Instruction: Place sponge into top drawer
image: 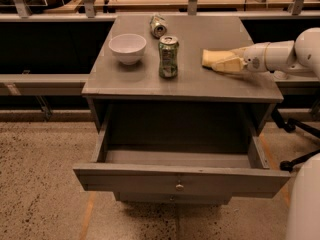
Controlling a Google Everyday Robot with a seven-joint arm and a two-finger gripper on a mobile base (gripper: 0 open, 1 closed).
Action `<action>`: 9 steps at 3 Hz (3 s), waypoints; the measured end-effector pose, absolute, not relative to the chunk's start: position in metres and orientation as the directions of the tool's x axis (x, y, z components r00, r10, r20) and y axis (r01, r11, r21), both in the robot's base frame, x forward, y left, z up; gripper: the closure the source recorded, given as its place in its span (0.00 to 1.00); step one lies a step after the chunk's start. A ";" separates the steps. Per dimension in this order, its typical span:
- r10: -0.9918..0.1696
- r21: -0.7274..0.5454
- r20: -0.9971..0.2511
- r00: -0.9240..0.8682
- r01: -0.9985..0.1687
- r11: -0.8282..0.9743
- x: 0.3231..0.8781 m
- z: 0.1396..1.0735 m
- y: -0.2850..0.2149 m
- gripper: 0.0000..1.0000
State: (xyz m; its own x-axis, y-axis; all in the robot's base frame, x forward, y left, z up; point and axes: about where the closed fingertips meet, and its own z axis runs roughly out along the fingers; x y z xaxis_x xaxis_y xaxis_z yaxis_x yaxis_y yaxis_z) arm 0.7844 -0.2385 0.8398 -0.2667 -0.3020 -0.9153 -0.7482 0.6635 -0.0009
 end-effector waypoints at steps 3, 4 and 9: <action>-0.443 -0.065 -0.874 -0.202 -0.853 0.518 0.673 0.880 -0.203 1.00; -0.446 -0.057 -0.871 -0.207 -0.859 0.509 0.671 0.875 -0.198 1.00; -0.310 0.199 -0.849 -0.427 -0.803 0.561 0.533 0.835 -0.176 1.00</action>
Offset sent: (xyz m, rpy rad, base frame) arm -0.1456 0.0405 0.0505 -0.1202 0.0095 0.1734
